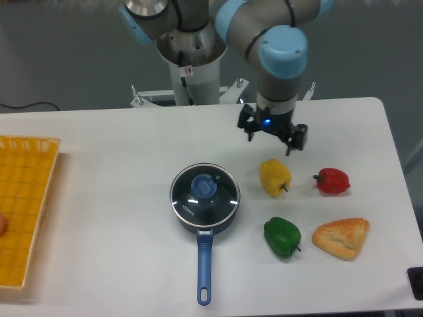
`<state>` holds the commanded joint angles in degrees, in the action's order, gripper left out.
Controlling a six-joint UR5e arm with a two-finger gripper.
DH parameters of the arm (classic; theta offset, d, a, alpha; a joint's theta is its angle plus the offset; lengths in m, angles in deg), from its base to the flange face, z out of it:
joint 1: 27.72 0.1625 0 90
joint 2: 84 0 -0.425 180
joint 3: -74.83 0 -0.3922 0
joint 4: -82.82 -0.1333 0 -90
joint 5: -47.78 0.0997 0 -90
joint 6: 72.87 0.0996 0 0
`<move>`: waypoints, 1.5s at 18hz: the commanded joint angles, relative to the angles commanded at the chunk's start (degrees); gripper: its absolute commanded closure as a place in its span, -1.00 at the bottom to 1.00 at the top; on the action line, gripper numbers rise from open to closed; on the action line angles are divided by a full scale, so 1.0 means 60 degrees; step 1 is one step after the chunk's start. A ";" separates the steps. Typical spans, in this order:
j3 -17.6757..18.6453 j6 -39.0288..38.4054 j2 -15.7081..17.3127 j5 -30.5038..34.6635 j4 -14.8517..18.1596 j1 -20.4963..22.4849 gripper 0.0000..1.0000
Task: Open the lid
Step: 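Move the open gripper from its start pose toward the saucepan lid, then lower the gripper over the blue knob of the glass lid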
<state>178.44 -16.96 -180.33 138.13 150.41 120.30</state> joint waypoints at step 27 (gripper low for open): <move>-0.1024 0.3631 -0.1244 0.0689 0.0278 -0.0924 -1.00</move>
<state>172.30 4.82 -187.80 142.26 152.08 114.76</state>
